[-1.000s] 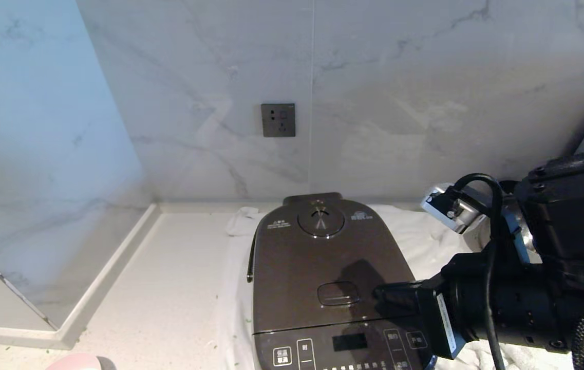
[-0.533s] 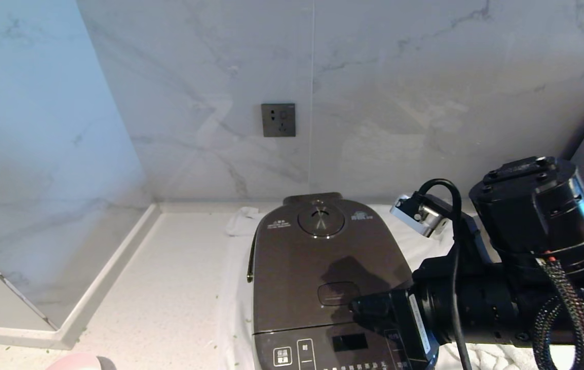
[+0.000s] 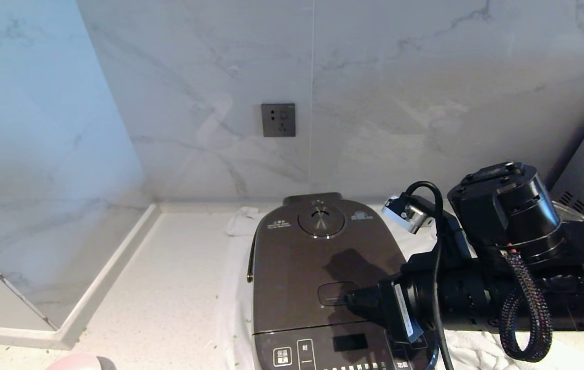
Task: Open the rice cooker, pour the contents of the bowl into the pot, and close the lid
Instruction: Open the rice cooker
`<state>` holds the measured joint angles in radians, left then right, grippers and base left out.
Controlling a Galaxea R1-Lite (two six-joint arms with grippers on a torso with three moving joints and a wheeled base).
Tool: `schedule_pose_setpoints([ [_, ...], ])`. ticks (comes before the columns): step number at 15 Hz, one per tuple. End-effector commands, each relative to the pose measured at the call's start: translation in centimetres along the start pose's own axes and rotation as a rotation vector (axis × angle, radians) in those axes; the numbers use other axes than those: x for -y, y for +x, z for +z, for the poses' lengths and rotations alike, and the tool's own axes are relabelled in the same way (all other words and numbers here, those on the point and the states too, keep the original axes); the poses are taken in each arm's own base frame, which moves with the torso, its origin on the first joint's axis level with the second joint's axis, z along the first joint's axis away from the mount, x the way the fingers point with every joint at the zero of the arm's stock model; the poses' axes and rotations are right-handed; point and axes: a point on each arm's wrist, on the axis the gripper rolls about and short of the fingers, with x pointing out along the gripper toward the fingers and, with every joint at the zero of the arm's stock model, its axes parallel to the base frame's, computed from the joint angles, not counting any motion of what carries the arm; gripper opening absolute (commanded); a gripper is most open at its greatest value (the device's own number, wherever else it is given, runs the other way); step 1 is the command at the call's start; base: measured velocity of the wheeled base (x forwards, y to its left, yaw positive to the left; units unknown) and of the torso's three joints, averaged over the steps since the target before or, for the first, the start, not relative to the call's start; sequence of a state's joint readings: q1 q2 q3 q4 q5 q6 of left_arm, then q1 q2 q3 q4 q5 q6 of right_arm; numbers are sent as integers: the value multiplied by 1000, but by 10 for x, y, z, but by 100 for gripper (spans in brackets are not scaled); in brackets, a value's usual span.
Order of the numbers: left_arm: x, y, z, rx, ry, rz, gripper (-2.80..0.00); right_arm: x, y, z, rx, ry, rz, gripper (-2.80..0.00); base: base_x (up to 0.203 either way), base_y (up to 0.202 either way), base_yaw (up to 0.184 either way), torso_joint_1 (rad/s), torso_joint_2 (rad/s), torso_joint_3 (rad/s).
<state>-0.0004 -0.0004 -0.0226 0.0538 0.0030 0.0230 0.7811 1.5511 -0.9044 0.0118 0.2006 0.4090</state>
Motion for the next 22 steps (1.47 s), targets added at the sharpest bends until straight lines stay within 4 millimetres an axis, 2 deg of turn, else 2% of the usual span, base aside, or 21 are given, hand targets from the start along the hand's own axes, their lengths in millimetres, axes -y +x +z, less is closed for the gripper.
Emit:
schedule_pose_setpoints([
  [1,0,0,0,-1,1,-1,-280,2,5,-3,-16,6,-4,-280,0,0,0,0,0,0],
  [7,0,0,0,0,-3,-1,-280,11,12,-7,-29,24,-23,-280,0,0,0,0,0,0],
  [13,0,0,0,-1,-5,-1,-280,15,10,-5,-8,32,-25,-280,0,0,0,0,0,0],
  [22,0,0,0,0,-6,0,-280,23,14,-16,0,34,-11,-280,0,0,0,0,0,0],
])
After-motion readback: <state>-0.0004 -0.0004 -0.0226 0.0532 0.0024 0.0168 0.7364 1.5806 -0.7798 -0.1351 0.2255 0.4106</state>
